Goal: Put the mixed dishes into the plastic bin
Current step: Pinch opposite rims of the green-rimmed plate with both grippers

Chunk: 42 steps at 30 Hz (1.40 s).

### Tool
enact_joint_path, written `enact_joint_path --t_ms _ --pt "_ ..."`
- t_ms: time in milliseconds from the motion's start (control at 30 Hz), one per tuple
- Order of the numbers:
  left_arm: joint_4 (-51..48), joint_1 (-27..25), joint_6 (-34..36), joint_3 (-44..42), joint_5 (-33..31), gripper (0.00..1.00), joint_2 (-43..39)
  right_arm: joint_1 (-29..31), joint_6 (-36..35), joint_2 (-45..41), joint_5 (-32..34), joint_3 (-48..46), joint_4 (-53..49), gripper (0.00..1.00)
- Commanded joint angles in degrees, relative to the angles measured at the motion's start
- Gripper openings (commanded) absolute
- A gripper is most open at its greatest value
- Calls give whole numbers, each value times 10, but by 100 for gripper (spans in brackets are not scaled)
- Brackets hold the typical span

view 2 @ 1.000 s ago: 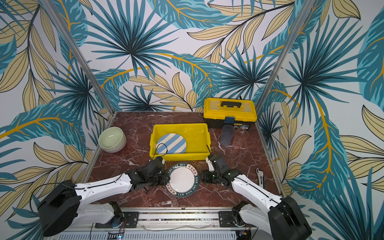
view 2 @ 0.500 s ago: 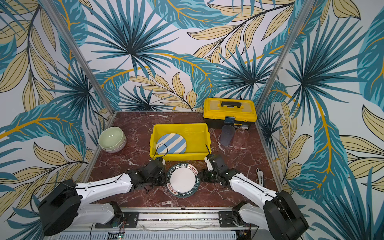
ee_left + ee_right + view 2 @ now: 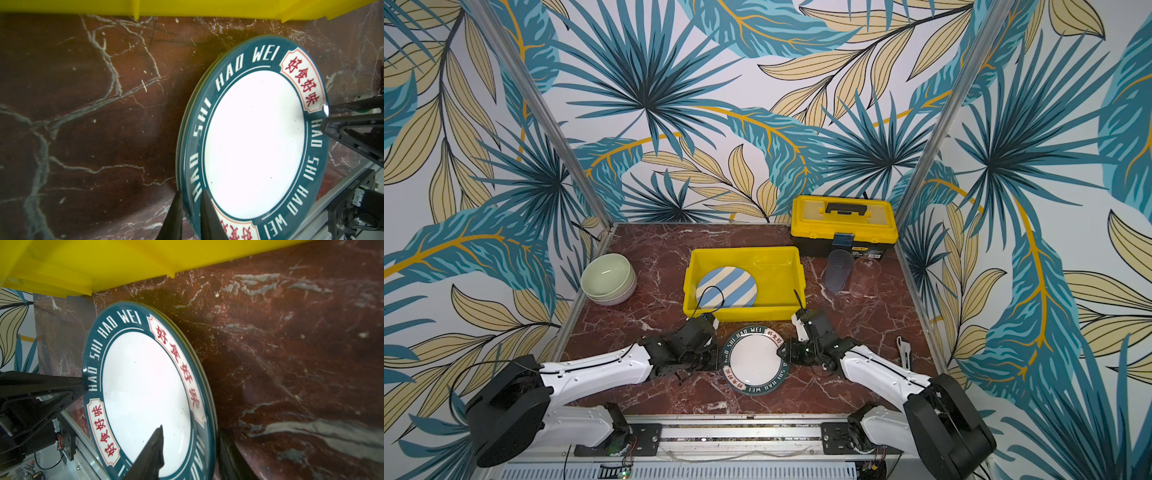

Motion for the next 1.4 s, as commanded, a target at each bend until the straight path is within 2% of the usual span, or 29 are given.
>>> enact_joint_path --t_ms 0,333,767,1033,1367 --pt "13 -3 11 20 11 15 9 2 2 -14 -2 -3 -8 42" --pt "13 -5 17 31 12 13 34 2 -12 -64 21 21 -97 42" --pt "13 -8 15 31 9 12 40 2 -17 -95 24 38 -140 41" --pt "14 -8 15 34 9 12 41 2 15 -71 -29 6 -55 36" --pt "13 -9 15 34 9 12 43 2 40 -45 -55 -17 39 29"
